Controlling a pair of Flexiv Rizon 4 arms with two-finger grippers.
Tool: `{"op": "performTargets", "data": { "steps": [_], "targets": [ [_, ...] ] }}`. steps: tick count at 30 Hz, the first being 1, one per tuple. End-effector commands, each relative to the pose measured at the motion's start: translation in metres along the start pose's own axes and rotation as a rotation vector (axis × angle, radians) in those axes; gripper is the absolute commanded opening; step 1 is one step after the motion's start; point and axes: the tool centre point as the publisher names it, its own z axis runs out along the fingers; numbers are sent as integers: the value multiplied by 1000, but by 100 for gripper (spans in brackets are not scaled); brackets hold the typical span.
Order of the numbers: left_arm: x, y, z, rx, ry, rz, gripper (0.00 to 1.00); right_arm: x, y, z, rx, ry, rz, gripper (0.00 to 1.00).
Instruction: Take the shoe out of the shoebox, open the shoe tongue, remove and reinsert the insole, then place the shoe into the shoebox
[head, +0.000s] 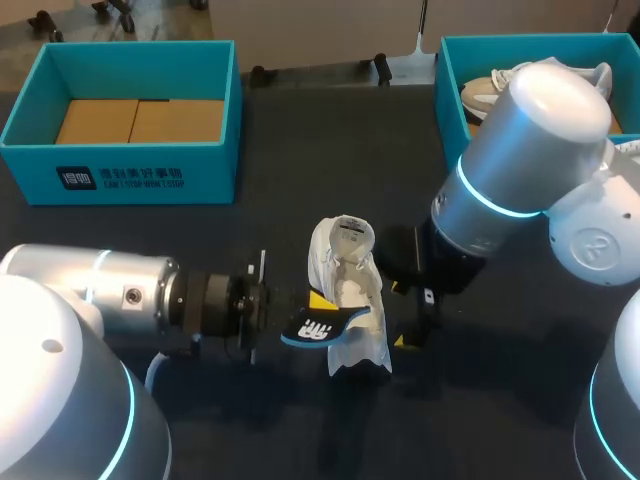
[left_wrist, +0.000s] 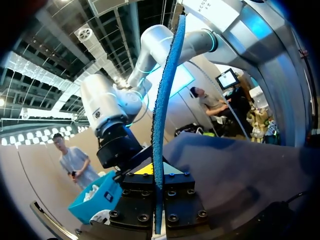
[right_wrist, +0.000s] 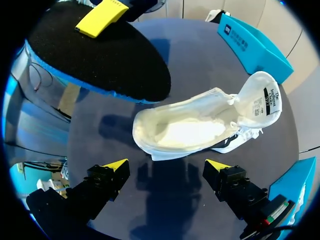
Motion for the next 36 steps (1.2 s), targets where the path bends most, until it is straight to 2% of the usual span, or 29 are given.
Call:
{"op": "performTargets", "data": {
  "steps": [1, 11, 36],
  "targets": [
    [1, 9, 6, 13, -5, -1, 0, 2, -1, 0, 5, -13, 4, 100],
    [-1, 12, 10, 22, -12, 3, 0, -9, -2, 5, 36, -23, 0, 100],
    [-2, 28, 26, 28, 1, -50, 0, -9, -2, 5, 36, -23, 0, 100]
  ]
}}
